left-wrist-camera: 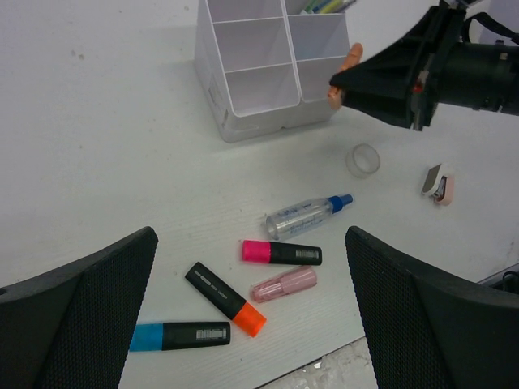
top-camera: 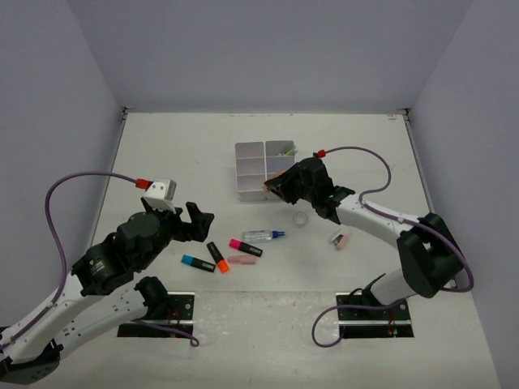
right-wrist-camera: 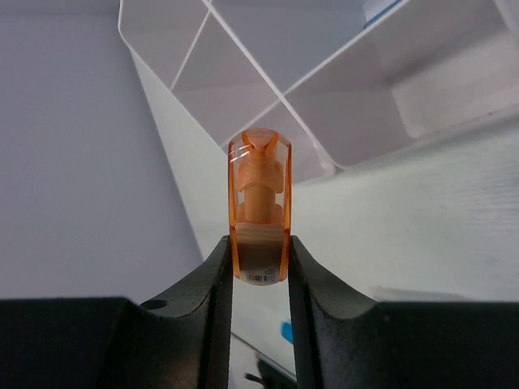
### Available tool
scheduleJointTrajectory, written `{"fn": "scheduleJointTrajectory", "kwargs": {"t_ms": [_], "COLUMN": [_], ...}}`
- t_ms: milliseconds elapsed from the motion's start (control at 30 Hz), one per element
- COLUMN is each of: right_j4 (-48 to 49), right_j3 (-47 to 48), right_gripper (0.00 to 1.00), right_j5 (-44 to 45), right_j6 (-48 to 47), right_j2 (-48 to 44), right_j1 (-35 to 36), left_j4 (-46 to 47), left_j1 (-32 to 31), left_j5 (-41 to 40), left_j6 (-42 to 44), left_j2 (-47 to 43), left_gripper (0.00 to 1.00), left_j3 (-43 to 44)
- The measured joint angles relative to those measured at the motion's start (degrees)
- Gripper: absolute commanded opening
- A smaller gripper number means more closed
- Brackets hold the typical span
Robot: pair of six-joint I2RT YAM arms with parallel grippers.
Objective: Sort the stationery into containers
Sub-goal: Pick up the stationery from the center of the board, then place the stationery in the storage box.
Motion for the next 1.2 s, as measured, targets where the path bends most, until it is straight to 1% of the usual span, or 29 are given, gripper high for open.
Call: {"fn": "scheduleJointTrajectory", "kwargs": {"t_ms": [133, 300, 433, 533, 833, 933, 1067, 1200], "right_j4": [2.7, 2.5, 2.5, 2.4, 1.7, 1.6, 1.5, 1.0], "right_j3": [6.4, 10.3, 11.6, 11.9, 11.9, 11.9, 11.9, 11.9], "right_gripper": [0.02, 0.03, 0.06, 0.07, 0.09, 0.14, 0.24, 0.29], "right_j5": [3.9, 10.4, 12.4, 13.2, 12.8, 12.8, 12.8, 12.8], "right_j6": [8.1, 14.2, 16.6, 17.9, 18.8, 18.7, 18.7, 18.7], "right_j2": [8.2, 9.3, 9.7, 10.9, 14.1, 14.1, 14.1, 14.1], "right_j1": [0.5, 0.8, 0.5, 0.3, -2.0, -2.4, -2.6, -2.6], "left_j4": [0.0, 0.0, 0.0, 0.0, 0.0, 0.0, 0.0, 0.0], "left_j1": [0.0, 0.0, 0.0, 0.0, 0.0, 0.0, 0.0, 0.0], "left_j5": [-0.3, -0.6, -0.9, -1.1, -1.1, -1.1, -1.1, -1.1], "left_j6": [0.0, 0.0, 0.0, 0.0, 0.0, 0.0, 0.0, 0.0], "left_j2": [0.2, -0.3, -2.1, -3.0, -3.0, -3.0, -3.0, -3.0], "left_gripper": [1.00, 1.00, 1.00, 1.00, 1.00, 1.00, 1.00, 1.00], "left_j3": [0.0, 0.0, 0.0, 0.0, 0.0, 0.0, 0.0, 0.0]}}
